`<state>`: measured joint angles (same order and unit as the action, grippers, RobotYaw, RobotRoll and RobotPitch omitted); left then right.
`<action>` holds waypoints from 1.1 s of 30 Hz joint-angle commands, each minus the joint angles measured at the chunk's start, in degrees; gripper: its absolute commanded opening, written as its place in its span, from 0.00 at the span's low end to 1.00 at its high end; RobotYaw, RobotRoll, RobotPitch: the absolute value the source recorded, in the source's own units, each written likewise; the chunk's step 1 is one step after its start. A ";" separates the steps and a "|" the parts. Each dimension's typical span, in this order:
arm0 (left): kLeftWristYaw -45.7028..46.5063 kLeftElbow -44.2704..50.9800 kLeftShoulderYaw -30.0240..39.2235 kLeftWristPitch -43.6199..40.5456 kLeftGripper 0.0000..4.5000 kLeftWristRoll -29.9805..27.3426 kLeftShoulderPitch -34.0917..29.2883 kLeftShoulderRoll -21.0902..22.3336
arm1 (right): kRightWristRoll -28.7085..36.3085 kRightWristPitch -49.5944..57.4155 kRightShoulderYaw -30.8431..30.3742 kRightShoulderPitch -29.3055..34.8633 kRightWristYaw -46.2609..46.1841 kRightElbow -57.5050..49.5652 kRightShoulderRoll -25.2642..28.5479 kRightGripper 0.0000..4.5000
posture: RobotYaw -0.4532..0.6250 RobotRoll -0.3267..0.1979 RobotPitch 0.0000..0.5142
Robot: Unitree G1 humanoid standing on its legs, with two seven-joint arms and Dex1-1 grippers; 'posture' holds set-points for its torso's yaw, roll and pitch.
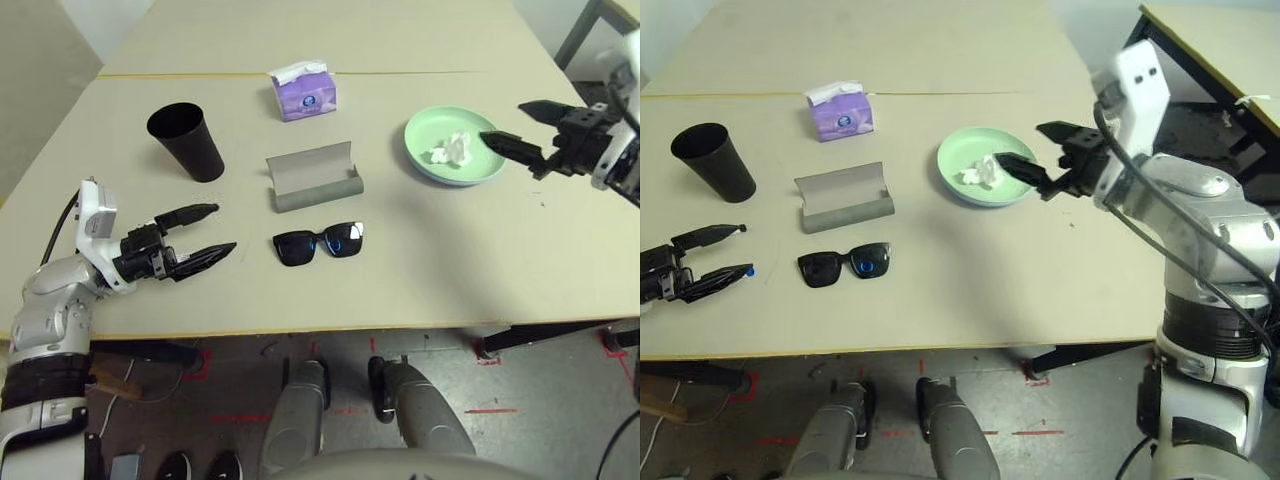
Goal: Organize and tidy the items on the table.
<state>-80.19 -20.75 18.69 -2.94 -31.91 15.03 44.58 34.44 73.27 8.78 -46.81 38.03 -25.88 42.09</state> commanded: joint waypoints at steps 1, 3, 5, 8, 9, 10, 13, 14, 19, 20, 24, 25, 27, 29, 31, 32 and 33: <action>-0.99 -2.24 -1.09 1.21 1.00 1.34 0.90 0.18 | -0.70 4.83 -11.14 -2.97 -3.19 -2.85 -1.86 0.99 | 0.39 0.62 0.40; -1.19 -2.80 -1.28 1.51 1.00 1.52 1.38 0.07 | -2.17 4.51 -17.34 -4.85 -3.48 -3.01 -2.36 0.99 | 0.39 0.62 0.41; -1.44 -3.33 -1.37 1.91 1.00 1.65 1.56 0.25 | -2.99 4.27 -22.70 -6.69 -3.25 -2.43 -3.54 0.99 | 0.39 0.62 0.41; -1.76 -4.18 -1.22 2.32 1.00 1.83 1.69 0.63 | -5.15 1.75 -28.83 -9.92 -2.61 0.65 -5.77 0.99 | 0.40 0.62 0.41; -1.78 -4.39 -1.09 2.35 1.00 1.82 1.70 0.72 | -6.27 0.39 -31.38 -11.43 -2.01 2.05 -6.54 0.99 | 0.40 0.62 0.41; -1.83 -4.61 -0.96 2.44 1.00 1.82 1.69 0.81 | -7.26 -0.86 -33.89 -13.09 -1.27 3.57 -7.56 0.99 | 0.40 0.62 0.41; -1.86 -5.12 -0.80 2.81 1.00 1.87 1.77 0.94 | -9.13 -2.59 -38.43 -16.76 0.65 6.94 -10.07 0.99 | 0.40 0.62 0.41; -1.74 -5.28 -0.75 2.91 1.00 1.88 1.82 0.92 | -9.67 -3.05 -39.73 -17.76 1.49 7.78 -10.67 0.99 | 0.41 0.62 0.41; -1.21 -5.65 -0.48 3.53 1.00 1.91 1.60 0.69 | -12.14 -5.16 -45.58 -21.18 5.69 10.29 -12.66 0.99 | 0.41 0.62 0.41; -1.12 -5.69 -0.44 3.60 1.00 1.91 1.53 0.66 | -12.46 -5.20 -46.27 -21.51 6.15 10.59 -13.33 0.99 | 0.41 0.62 0.41; -0.86 -6.37 -0.48 4.05 1.00 2.05 1.76 0.64 | -15.26 -7.23 -49.92 -21.36 6.79 12.83 -16.62 0.99 | 0.41 0.62 0.41; -0.85 -6.50 -0.50 4.09 1.00 2.03 1.84 0.67 | -16.23 -8.22 -50.99 -21.12 6.68 13.79 -17.63 0.99 | 0.41 0.62 0.41; -0.85 -6.73 -0.54 4.20 1.00 2.03 1.97 0.75 | -18.17 -10.23 -52.60 -20.77 6.45 16.22 -19.82 0.99 | 0.41 0.62 0.41; -0.81 -6.95 -0.63 4.29 1.00 2.07 2.18 0.76 | -20.31 -12.75 -53.87 -20.59 6.26 19.48 -22.20 0.99 | 0.41 0.62 0.41; -0.79 -6.90 -0.68 4.28 1.00 2.06 2.18 0.76 | -22.45 -15.34 -54.86 -20.45 6.11 22.85 -24.51 0.99 | 0.41 0.62 0.42; -0.80 -6.77 -0.66 4.24 1.00 2.01 2.09 0.78 | -23.47 -16.55 -55.22 -20.33 6.15 24.32 -25.49 0.99 | 0.41 0.62 0.42; -0.79 -6.58 -0.61 4.19 1.00 1.94 1.95 0.79 | -24.48 -17.92 -55.48 -20.07 6.24 25.90 -26.55 0.99 | 0.42 0.62 0.42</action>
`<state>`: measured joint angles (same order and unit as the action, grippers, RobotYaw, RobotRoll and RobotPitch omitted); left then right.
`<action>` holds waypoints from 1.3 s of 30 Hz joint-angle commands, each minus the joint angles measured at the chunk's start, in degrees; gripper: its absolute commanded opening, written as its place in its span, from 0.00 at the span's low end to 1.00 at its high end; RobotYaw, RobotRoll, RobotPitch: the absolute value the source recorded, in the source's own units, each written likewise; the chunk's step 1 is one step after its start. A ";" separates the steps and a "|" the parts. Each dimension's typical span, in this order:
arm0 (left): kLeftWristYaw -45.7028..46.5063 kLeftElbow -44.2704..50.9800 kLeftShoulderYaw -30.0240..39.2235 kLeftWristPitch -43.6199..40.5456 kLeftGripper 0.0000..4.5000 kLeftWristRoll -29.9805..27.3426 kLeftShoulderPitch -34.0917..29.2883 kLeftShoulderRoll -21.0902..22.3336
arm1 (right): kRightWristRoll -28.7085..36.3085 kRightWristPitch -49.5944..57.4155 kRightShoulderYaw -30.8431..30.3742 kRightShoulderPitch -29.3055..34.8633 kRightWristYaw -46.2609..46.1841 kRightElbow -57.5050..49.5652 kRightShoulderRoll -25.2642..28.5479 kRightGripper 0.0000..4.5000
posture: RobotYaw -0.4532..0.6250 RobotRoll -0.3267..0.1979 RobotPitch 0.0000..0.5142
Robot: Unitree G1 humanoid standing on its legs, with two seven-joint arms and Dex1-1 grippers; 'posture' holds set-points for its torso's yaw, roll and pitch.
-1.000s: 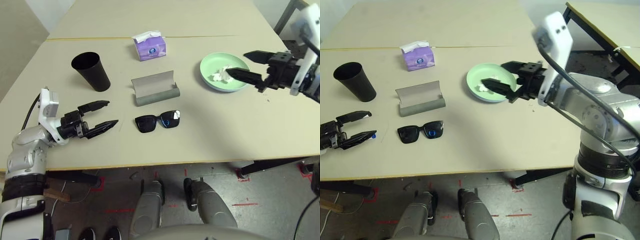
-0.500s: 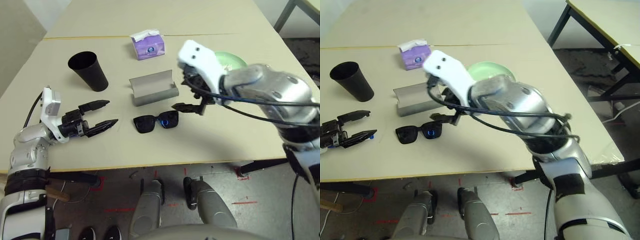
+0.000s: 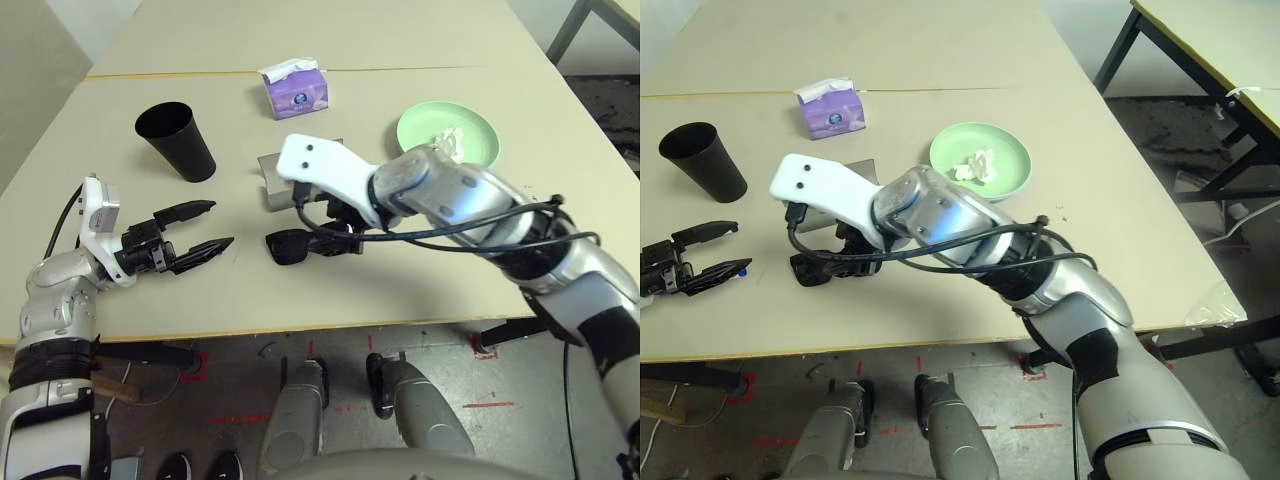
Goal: Organize and tidy the items on the table.
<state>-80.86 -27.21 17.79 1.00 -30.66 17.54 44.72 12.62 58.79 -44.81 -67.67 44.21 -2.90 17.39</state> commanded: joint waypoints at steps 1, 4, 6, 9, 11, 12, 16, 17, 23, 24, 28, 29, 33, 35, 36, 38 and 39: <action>-0.08 0.07 0.34 0.18 1.00 0.61 -0.67 0.65 | -3.59 -4.69 -2.12 1.06 0.21 4.30 -2.69 0.99 | 0.42 0.62 0.42; 0.10 0.84 0.56 -0.08 1.00 0.34 -1.18 0.67 | -6.74 -8.80 -3.20 1.87 0.96 7.81 -4.17 0.99 | 0.43 0.62 0.43; 0.28 1.61 0.77 -0.30 1.00 0.07 -1.81 0.63 | -8.11 -10.59 -3.06 2.60 1.73 9.25 -4.66 0.99 | 0.43 0.62 0.43; 0.57 2.50 0.97 -0.55 1.00 -0.23 -2.57 0.56 | -9.95 -12.40 -2.72 3.41 2.97 10.66 -4.83 0.99 | 0.43 0.62 0.43; 0.79 2.94 1.09 -0.68 1.00 -0.38 -2.96 0.49 | -11.22 -13.32 -2.73 3.91 4.04 11.18 -4.57 0.99 | 0.43 0.62 0.42; 0.88 3.17 1.13 -0.77 1.00 -0.44 -3.13 0.45 | -11.85 -13.75 -2.79 4.19 4.68 11.24 -4.35 0.99 | 0.43 0.62 0.42; 1.15 3.55 1.11 -0.95 1.00 -0.55 -3.40 0.25 | -13.96 -14.56 -3.24 5.23 7.46 10.80 -3.22 0.99 | 0.43 0.62 0.42; 1.20 3.55 0.99 -0.94 1.00 -0.55 -3.32 0.16 | -14.34 -14.56 -3.24 5.36 8.09 10.61 -3.13 0.99 | 0.43 0.62 0.42; 1.31 3.57 0.46 -0.99 1.00 -0.53 -3.03 -0.21 | -16.29 -14.20 -2.82 5.88 10.84 9.51 -3.34 0.99 | 0.42 0.62 0.41; 1.31 3.59 0.45 -1.00 1.00 -0.54 -3.07 -0.26 | -16.56 -14.12 -2.83 5.93 11.23 9.28 -3.35 0.99 | 0.42 0.62 0.41; 1.37 3.78 0.49 -1.03 1.00 -0.57 -3.32 -0.41 | -17.45 -13.98 -2.78 5.98 12.22 8.73 -3.69 0.99 | 0.42 0.62 0.41; 1.37 3.82 0.50 -1.05 1.00 -0.59 -3.41 -0.45 | -17.69 -14.04 -2.79 5.93 12.38 8.74 -3.93 0.99 | 0.42 0.62 0.41; 1.38 4.23 0.50 -1.21 1.00 -0.67 -3.82 -0.63 | -18.73 -14.51 -2.71 5.69 12.87 9.08 -5.06 0.99 | 0.43 0.62 0.41; 1.42 4.57 0.58 -1.35 1.00 -0.77 -4.08 -0.70 | -19.15 -14.61 -2.62 5.69 13.12 9.09 -5.37 0.99 | 0.43 0.62 0.42; 1.46 4.74 0.60 -1.39 1.00 -0.79 -4.22 -0.74 | -19.32 -14.63 -2.55 5.72 13.25 9.05 -5.45 0.99 | 0.43 0.62 0.42; 1.50 5.10 0.70 -1.49 1.00 -0.90 -4.51 -0.78 | -19.61 -14.68 -2.43 5.78 13.53 8.89 -5.52 0.99 | 0.43 0.62 0.42; 1.54 5.25 0.76 -1.57 1.00 -0.94 -4.63 -0.79 | -19.75 -14.69 -2.33 5.80 13.74 8.79 -5.53 0.95 | 0.43 0.62 0.42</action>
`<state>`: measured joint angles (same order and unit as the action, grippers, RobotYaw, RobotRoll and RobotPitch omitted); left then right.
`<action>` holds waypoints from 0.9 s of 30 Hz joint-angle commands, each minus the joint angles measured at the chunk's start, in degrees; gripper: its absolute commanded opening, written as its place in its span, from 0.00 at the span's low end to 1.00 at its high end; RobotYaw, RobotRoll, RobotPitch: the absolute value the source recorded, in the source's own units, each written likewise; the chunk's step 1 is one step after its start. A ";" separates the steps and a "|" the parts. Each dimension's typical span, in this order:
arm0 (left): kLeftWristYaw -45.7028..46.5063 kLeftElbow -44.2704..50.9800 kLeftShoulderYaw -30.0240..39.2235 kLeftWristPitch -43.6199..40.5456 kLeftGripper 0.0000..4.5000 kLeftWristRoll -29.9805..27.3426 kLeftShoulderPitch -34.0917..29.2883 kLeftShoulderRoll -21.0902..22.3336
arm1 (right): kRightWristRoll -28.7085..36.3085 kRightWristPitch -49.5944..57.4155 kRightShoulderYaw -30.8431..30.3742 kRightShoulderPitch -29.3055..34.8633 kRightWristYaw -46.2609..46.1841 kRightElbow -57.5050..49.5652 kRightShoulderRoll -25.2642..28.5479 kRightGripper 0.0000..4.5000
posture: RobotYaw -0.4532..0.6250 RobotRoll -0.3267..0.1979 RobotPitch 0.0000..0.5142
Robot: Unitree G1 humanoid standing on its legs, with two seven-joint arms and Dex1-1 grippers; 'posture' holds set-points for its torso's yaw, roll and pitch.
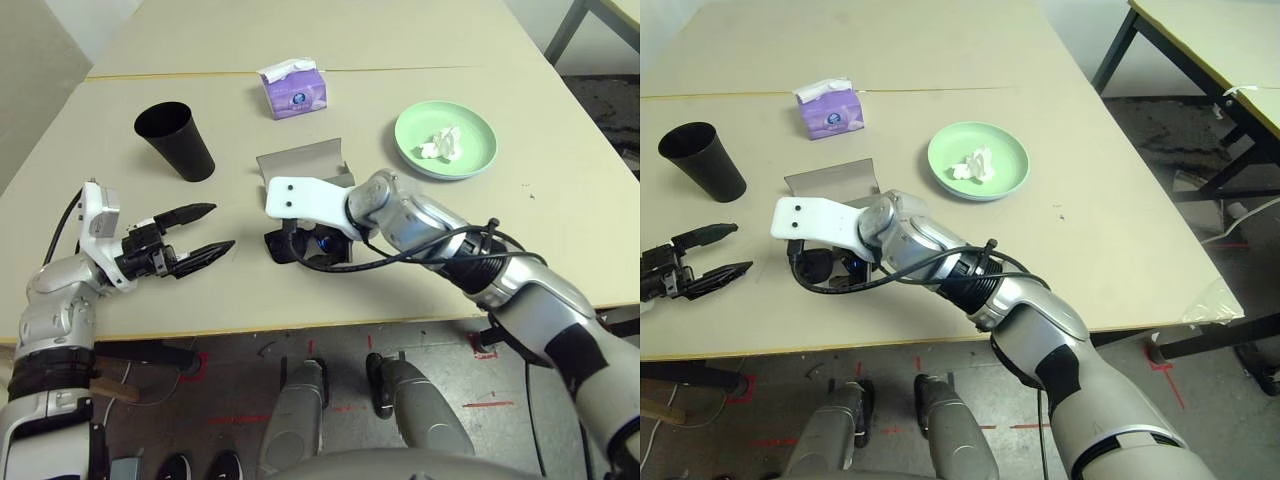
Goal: Organize and tidy the items on the table.
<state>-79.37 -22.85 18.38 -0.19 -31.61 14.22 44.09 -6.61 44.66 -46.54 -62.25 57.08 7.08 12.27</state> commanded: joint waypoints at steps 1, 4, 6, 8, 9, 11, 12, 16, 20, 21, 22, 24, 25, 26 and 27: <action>0.12 1.09 0.24 -0.45 1.00 -0.03 -1.44 -0.17 | -0.63 -0.54 -0.48 0.38 1.12 -1.36 -0.34 0.91 | 0.43 0.62 0.42; 0.38 1.79 0.41 -0.67 1.00 -0.21 -1.91 -0.21 | -0.88 -0.39 -0.24 0.42 1.70 -1.96 -0.11 0.71 | 0.43 0.62 0.42; 0.65 2.20 0.56 -0.82 1.00 -0.42 -2.17 -0.23 | -0.93 -0.34 -0.13 0.44 2.13 -2.46 0.08 0.52 | 0.44 0.62 0.42; 0.96 2.67 0.76 -1.01 1.00 -0.63 -2.41 -0.25 | -0.90 -0.13 0.01 0.54 2.54 -3.12 0.32 0.35 | 0.44 0.62 0.41; 1.11 2.90 0.82 -1.12 1.00 -0.73 -2.50 -0.27 | -0.90 -0.04 0.09 0.60 2.71 -3.41 0.45 0.28 | 0.44 0.62 0.41; 1.36 3.43 0.93 -1.34 1.00 -0.91 -2.70 -0.31 | -0.78 0.29 0.38 0.74 3.01 -4.20 0.78 0.10 | 0.44 0.62 0.41; 1.52 3.71 1.07 -1.43 1.00 -1.07 -2.71 -0.37 | -0.64 0.57 0.66 0.76 3.21 -4.75 1.06 0.01 | 0.44 0.62 0.41; 2.32 4.51 1.70 -1.91 1.00 -1.75 -2.33 -0.62 | -0.07 1.93 2.00 0.43 4.03 -6.73 2.27 0.01 | 0.44 0.62 0.40; 2.80 4.66 1.56 -1.95 1.00 -2.01 -2.09 -0.64 | 0.02 2.30 3.01 0.18 4.45 -7.02 3.13 0.01 | 0.44 0.62 0.40; 2.84 4.62 1.51 -1.91 1.00 -2.01 -2.10 -0.67 | -0.11 2.20 3.08 0.17 4.50 -6.86 3.32 0.01 | 0.44 0.62 0.40; 2.86 4.57 1.45 -1.86 1.00 -2.01 -2.12 -0.70 | -0.19 2.16 3.12 0.16 4.58 -6.76 3.49 0.01 | 0.44 0.62 0.40; 2.73 4.15 1.39 -1.66 1.00 -1.95 -2.18 -0.71 | -0.36 2.08 3.02 -0.09 4.81 -6.64 3.74 0.05 | 0.43 0.62 0.40; 2.66 3.94 1.38 -1.59 1.00 -1.91 -2.20 -0.71 | -0.40 2.13 3.02 -0.32 4.88 -6.57 3.71 0.09 | 0.43 0.62 0.40; 2.61 3.76 1.34 -1.59 1.00 -1.87 -2.20 -0.71 | -0.39 2.28 3.05 -0.68 4.95 -6.55 3.53 0.14 | 0.43 0.62 0.41; 2.58 3.69 1.30 -1.57 1.00 -1.83 -2.24 -0.73 | -0.37 2.46 3.09 -0.96 4.98 -6.58 3.30 0.22 | 0.43 0.62 0.41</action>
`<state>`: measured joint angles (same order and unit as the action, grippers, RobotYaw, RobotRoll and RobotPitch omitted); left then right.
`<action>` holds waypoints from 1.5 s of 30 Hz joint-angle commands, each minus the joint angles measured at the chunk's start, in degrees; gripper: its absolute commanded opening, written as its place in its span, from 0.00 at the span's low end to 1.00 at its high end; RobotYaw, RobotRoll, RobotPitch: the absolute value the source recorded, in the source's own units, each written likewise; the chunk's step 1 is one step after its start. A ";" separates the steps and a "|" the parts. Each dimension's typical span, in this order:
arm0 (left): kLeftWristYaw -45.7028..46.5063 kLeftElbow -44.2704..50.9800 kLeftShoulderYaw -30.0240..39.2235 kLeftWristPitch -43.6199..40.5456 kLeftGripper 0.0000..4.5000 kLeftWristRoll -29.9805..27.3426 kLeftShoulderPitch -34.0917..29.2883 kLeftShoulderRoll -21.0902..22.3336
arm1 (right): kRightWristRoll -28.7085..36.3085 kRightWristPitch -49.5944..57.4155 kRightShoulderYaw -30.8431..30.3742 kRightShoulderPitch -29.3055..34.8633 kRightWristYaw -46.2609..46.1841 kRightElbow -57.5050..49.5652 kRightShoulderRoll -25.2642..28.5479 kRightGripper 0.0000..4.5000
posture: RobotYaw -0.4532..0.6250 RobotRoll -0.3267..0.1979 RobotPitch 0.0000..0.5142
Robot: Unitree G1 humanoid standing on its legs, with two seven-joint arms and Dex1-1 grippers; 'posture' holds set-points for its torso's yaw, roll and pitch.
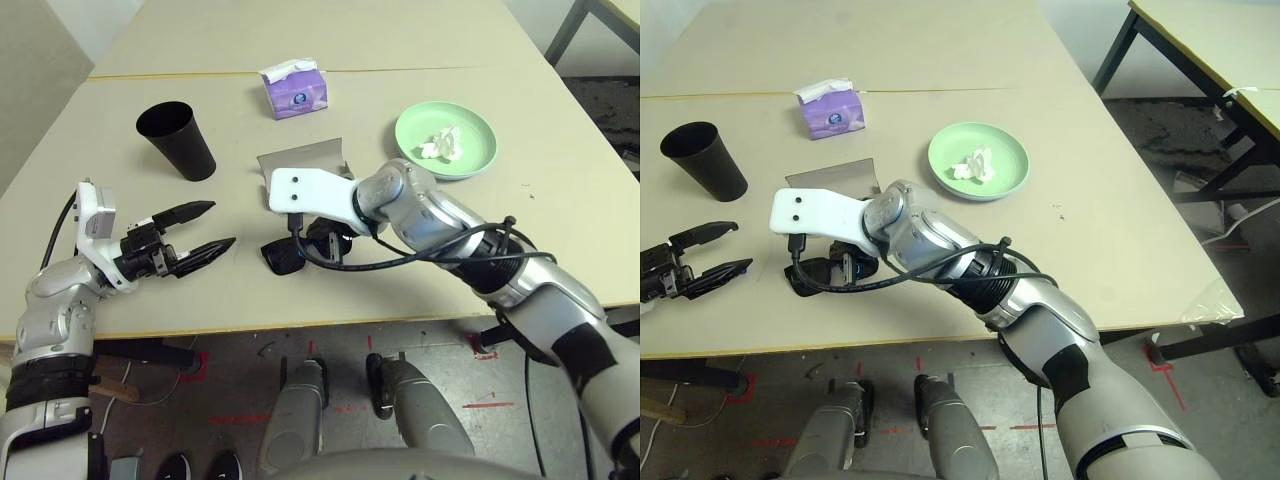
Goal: Organize and tidy the items on the table.
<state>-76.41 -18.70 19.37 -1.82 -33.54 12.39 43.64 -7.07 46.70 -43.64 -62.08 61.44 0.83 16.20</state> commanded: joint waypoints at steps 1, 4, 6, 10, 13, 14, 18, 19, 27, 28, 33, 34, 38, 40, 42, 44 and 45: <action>-0.42 -0.58 0.27 0.06 1.00 0.13 -0.42 -0.29 | 0.17 0.67 0.20 -1.42 0.60 -0.32 -1.04 0.29 | 0.43 0.62 0.41; -0.48 -0.75 0.18 0.03 1.00 0.18 -0.37 -0.34 | 0.14 0.66 -0.13 -1.75 0.41 0.27 -2.24 0.55 | 0.43 0.62 0.42; -0.48 -0.73 0.17 -0.01 1.00 0.17 -0.38 -0.39 | -0.13 0.04 -0.57 -1.43 0.14 1.11 -2.88 0.71 | 0.44 0.62 0.42; -0.52 -0.35 0.39 -0.13 1.00 0.03 -0.83 -0.36 | -1.32 -2.49 -1.84 -0.22 -0.47 3.67 -3.45 0.99 | 0.45 0.62 0.42; -0.77 0.31 0.75 -0.74 1.00 -0.36 -1.61 0.11 | -2.38 -4.81 -2.45 0.58 -0.89 6.13 -3.72 0.99 | 0.45 0.62 0.42; -0.98 0.58 0.79 -1.04 1.00 -0.46 -1.95 0.37 | -2.66 -5.36 -2.46 0.75 -0.95 6.76 -3.90 0.99 | 0.45 0.62 0.42; -2.51 0.86 0.81 -1.64 1.00 -0.21 -3.17 2.07 | -3.52 -7.09 -2.19 1.07 -0.97 8.86 -4.74 0.99 | 0.46 0.62 0.42; -3.15 0.64 0.68 -1.41 1.00 0.15 -3.40 2.70 | -3.65 -7.42 -2.15 1.10 -0.95 9.24 -4.92 0.99 | 0.47 0.62 0.42; -11.31 -2.66 -1.35 0.83 1.00 2.91 -4.13 8.62 | -4.42 -8.74 -1.74 1.43 -0.71 10.27 -6.06 0.99 | 0.47 0.62 0.41; -12.12 -3.30 -1.38 1.06 1.00 3.14 -3.88 9.09 | -4.51 -8.74 -1.71 1.47 -0.67 10.25 -6.16 0.99 | 0.47 0.62 0.41; -14.30 -5.31 -1.55 1.82 1.00 3.83 -2.74 10.09 | -4.90 -8.34 -1.83 1.78 -0.33 9.71 -6.13 0.99 | 0.46 0.62 0.42; -14.45 -5.43 -1.56 1.87 1.00 3.91 -2.67 10.05 | -5.01 -8.27 -1.97 1.87 -0.16 9.50 -5.99 0.99 | 0.46 0.62 0.42; -14.54 -5.41 -1.71 2.15 1.00 4.13 -3.09 9.34 | -5.57 -7.90 -2.42 2.10 0.75 8.41 -5.37 0.95 | 0.46 0.62 0.42; -14.38 -5.15 -1.94 2.32 1.00 4.16 -3.60 8.72 | -5.83 -7.65 -2.57 1.98 1.41 7.72 -4.91 0.85 | 0.46 0.62 0.42; -14.20 -4.87 -2.05 2.45 1.00 4.16 -3.95 8.32 | -5.93 -7.42 -2.57 1.94 1.92 7.07 -4.51 0.68 | 0.46 0.62 0.42; -14.00 -4.54 -2.02 2.40 1.00 4.00 -4.13 8.02 | -5.99 -7.27 -2.45 1.98 2.27 6.62 -4.22 0.52 | 0.46 0.62 0.42; -13.82 -4.40 -1.92 2.38 1.00 3.89 -4.15 7.85 | -6.04 -7.29 -2.41 1.98 2.39 6.61 -4.08 0.43 | 0.46 0.62 0.42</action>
<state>-90.30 -23.60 17.71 0.24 -30.21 9.03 51.69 -12.44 39.00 -45.14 -60.50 63.03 8.23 12.15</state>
